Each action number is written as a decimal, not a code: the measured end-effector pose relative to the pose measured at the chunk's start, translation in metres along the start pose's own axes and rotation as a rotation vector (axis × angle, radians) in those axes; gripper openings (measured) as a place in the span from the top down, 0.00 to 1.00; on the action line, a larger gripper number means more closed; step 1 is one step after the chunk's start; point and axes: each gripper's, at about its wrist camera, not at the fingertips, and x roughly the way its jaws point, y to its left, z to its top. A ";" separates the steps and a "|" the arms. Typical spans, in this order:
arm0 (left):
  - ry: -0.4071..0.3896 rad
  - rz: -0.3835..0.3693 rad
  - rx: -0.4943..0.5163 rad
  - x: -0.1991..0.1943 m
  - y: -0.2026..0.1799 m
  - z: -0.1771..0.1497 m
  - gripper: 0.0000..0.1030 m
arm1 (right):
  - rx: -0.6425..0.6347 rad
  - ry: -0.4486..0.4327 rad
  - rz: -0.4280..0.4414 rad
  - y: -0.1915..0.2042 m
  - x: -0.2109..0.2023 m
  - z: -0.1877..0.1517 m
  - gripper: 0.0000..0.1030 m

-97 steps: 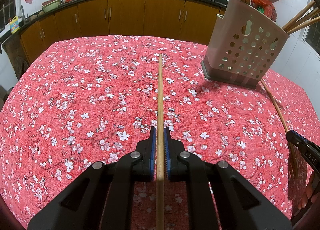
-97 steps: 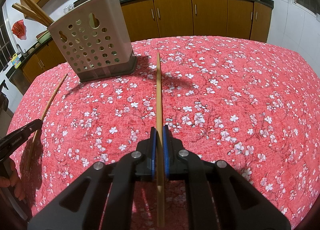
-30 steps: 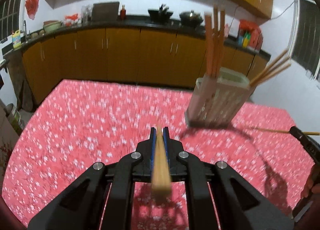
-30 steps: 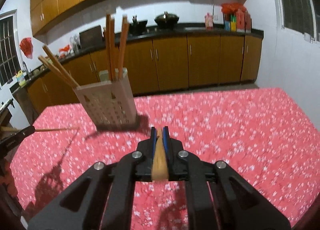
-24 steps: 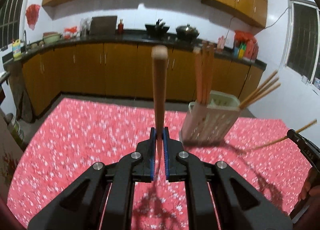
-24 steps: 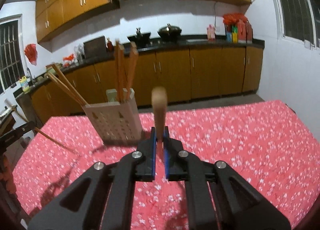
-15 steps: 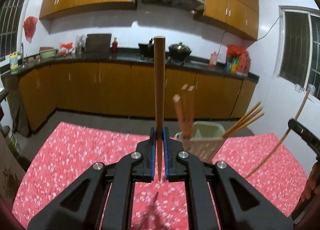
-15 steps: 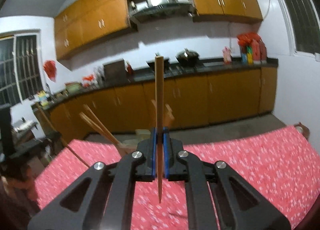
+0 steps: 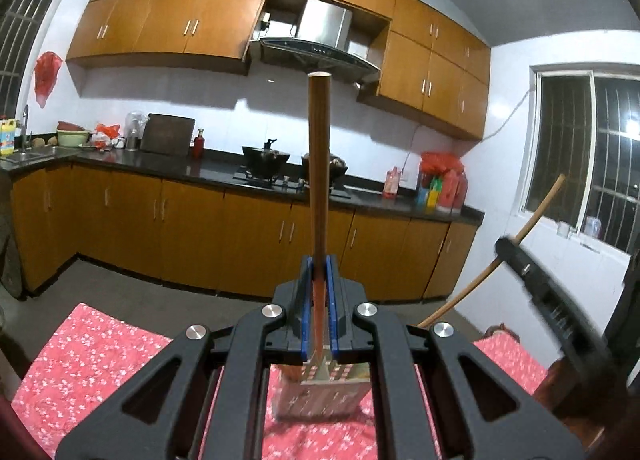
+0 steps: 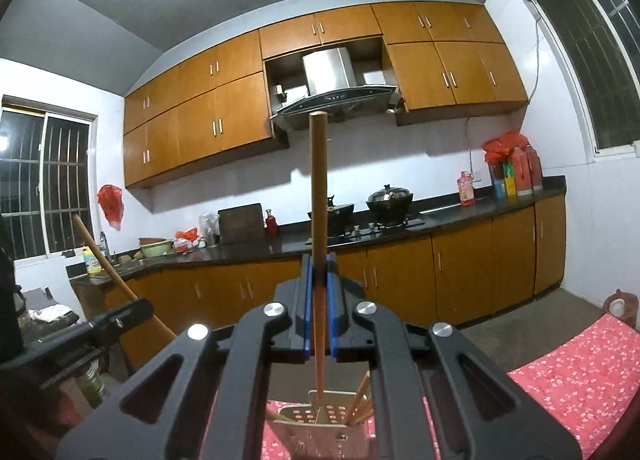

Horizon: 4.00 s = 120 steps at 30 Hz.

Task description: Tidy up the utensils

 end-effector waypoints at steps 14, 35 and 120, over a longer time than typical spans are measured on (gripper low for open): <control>0.068 0.030 0.003 0.046 0.006 -0.035 0.93 | -0.037 0.105 -0.037 0.003 0.053 -0.043 0.93; 0.077 0.011 -0.015 0.041 0.014 -0.035 0.74 | -0.049 0.113 0.008 0.011 0.039 -0.046 0.89; 0.144 0.260 0.195 -0.110 0.036 -0.195 0.02 | -0.144 0.379 -0.198 0.009 -0.133 -0.193 0.04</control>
